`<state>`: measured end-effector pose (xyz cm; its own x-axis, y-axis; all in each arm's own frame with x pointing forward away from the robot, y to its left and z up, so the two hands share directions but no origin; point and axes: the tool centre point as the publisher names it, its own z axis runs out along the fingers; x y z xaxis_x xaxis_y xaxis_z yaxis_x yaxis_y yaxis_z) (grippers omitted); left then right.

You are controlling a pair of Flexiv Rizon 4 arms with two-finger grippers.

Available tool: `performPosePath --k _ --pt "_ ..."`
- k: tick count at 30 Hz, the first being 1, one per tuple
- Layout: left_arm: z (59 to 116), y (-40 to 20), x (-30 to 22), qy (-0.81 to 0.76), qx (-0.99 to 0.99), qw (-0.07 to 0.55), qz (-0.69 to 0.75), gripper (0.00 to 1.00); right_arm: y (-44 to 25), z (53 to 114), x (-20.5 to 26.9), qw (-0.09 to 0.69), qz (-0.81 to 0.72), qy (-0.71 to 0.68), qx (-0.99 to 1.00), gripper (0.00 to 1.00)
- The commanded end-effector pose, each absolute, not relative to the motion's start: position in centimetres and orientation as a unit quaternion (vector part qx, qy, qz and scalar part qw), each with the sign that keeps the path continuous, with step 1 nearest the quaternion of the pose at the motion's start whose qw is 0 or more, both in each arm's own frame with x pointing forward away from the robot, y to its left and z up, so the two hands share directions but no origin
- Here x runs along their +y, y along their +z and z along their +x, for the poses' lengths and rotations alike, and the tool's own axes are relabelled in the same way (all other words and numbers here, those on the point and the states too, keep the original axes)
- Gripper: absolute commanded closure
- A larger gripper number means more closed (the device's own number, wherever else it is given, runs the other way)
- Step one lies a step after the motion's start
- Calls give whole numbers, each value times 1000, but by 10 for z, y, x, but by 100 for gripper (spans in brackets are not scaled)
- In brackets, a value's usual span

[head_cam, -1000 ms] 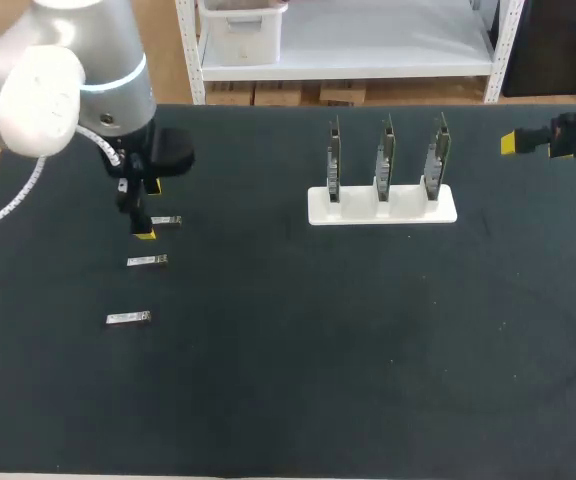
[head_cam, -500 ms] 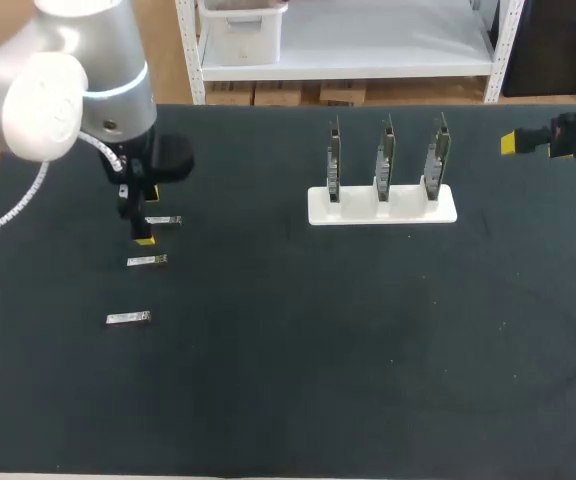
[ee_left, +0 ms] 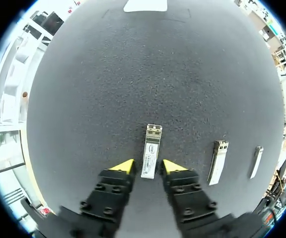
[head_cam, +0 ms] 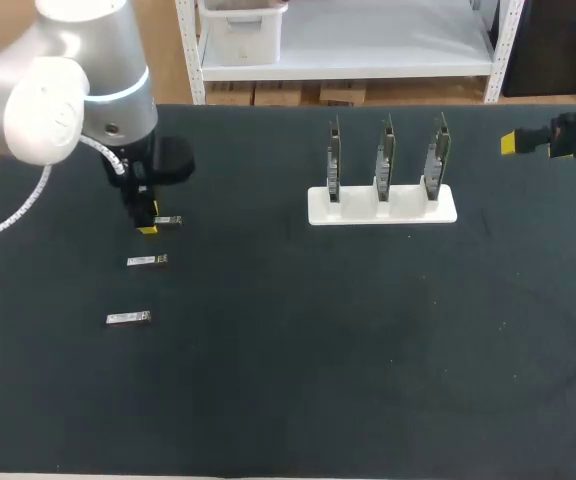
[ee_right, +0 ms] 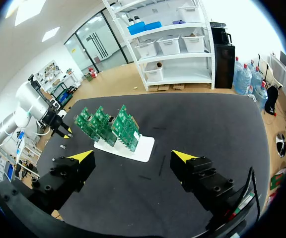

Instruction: Pick up the optical module with the left hand, and insert it into the network port with the right hand.

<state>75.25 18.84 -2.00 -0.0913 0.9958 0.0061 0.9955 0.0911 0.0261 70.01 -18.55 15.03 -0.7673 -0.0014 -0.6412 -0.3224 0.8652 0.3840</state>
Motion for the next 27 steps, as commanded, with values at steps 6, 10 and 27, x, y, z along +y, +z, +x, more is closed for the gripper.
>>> performPosePath --k 6,10,27 --pt "762 -8 193 -4 762 31 646 100 150 700 -185 330 -88 242 908 0" --pt "770 12 194 -27 783 68 617 100 150 700 -185 330 -88 242 908 0" --pt "828 173 163 -160 808 435 363 100 150 700 -185 330 -88 242 908 0"
